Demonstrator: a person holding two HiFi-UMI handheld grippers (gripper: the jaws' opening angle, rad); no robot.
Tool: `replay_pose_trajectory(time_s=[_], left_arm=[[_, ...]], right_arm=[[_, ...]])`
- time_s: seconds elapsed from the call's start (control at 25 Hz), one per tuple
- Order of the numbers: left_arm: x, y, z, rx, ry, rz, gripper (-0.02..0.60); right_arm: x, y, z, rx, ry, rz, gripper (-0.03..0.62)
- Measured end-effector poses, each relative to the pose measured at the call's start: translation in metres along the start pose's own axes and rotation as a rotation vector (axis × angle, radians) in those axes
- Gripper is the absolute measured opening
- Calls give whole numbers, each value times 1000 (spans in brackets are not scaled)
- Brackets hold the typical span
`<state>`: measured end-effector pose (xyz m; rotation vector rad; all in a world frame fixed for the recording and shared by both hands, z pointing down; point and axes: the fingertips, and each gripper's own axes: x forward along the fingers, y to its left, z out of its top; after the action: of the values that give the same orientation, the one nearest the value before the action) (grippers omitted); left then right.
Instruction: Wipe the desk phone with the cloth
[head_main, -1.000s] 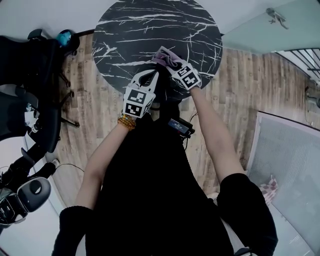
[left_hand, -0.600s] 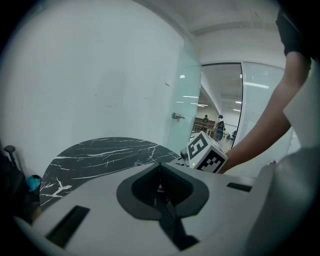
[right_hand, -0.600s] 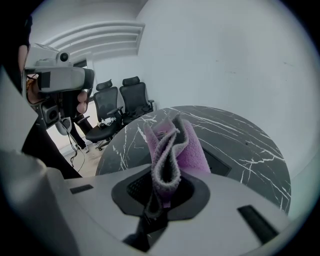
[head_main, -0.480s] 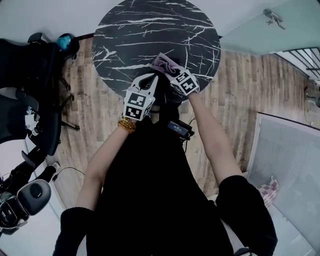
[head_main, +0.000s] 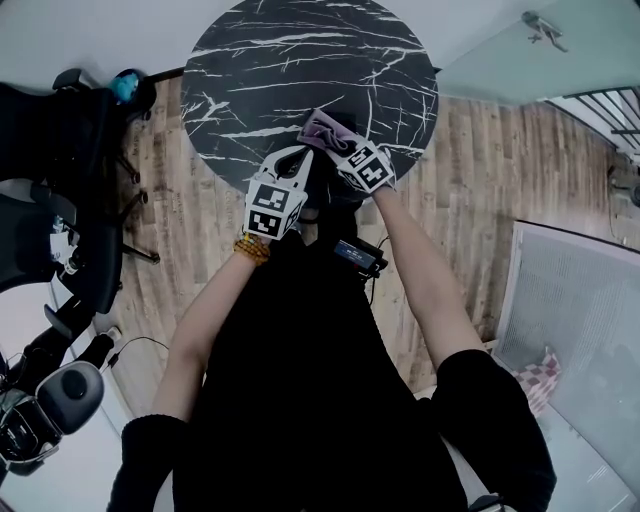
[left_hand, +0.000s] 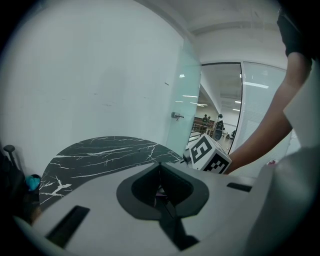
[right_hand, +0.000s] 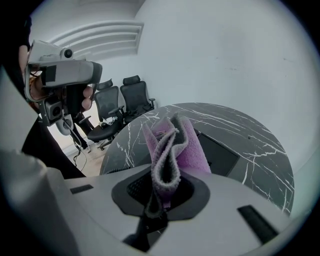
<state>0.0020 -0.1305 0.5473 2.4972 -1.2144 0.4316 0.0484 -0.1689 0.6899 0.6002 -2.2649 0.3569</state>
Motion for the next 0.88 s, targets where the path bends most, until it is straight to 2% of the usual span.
replay_pose_trajectory(time_s=[0.88], left_arm=[[-4,-3,-11,3,15,-3,14]], right_arm=[[2,23,-23,-7,22,30,54]])
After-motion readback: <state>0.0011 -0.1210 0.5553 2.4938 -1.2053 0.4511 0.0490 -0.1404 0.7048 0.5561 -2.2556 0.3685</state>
